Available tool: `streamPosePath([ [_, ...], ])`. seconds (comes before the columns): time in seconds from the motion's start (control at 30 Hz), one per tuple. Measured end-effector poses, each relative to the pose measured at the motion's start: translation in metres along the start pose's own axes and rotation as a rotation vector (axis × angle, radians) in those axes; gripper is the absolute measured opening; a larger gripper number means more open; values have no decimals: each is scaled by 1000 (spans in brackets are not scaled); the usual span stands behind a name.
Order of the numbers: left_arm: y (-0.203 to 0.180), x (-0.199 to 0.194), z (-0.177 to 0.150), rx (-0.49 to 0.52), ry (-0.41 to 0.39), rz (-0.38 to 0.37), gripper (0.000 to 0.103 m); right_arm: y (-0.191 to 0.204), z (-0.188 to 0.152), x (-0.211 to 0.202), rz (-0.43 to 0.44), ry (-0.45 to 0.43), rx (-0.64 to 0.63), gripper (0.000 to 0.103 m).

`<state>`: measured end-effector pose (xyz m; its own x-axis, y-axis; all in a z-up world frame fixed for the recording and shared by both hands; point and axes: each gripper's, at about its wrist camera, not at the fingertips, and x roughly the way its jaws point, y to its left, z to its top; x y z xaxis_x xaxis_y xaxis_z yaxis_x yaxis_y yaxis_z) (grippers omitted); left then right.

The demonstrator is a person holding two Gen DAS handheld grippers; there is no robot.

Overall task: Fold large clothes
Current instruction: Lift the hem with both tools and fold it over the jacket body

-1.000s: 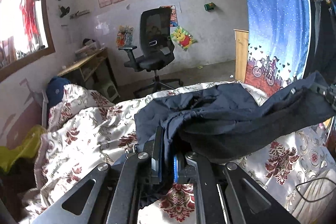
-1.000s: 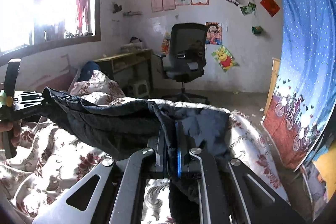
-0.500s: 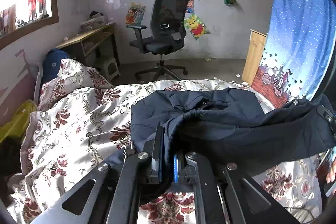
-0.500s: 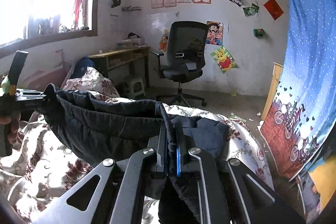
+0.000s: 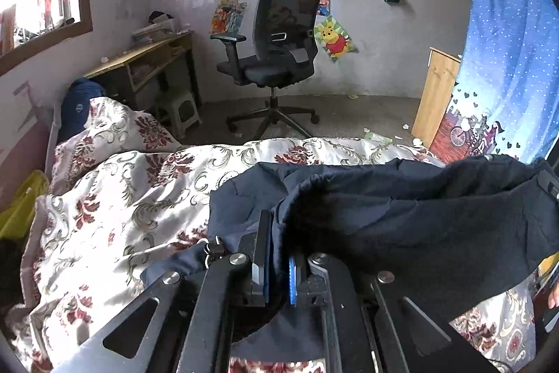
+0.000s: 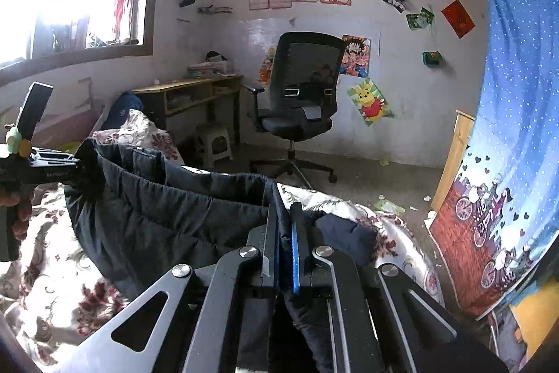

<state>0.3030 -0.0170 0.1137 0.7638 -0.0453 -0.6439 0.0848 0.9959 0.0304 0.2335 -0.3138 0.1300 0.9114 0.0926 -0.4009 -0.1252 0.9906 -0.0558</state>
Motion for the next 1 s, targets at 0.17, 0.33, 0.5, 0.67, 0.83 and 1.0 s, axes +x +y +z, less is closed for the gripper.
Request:
streamPosePath([
  [0.17, 3, 40, 15, 13, -8, -1, 7, -9, 18, 46, -2, 1, -8, 3],
  [0.33, 4, 93, 28, 12, 25, -6, 7, -22, 29, 107, 3, 30, -4, 3],
  [0.5, 0, 138, 29, 54, 48, 2, 7, -30, 23, 165, -17, 75, -6, 3],
  [0.67, 0, 171, 25, 62, 75, -4, 7, -28, 9, 211, -36, 131, -14, 3],
  [0.83, -1, 202, 17, 78, 96, 0, 7, -28, -3, 248, -58, 181, -26, 3],
  [1.0, -9, 215, 11, 117, 98, 15, 8, -30, -16, 270, -75, 223, -38, 3],
])
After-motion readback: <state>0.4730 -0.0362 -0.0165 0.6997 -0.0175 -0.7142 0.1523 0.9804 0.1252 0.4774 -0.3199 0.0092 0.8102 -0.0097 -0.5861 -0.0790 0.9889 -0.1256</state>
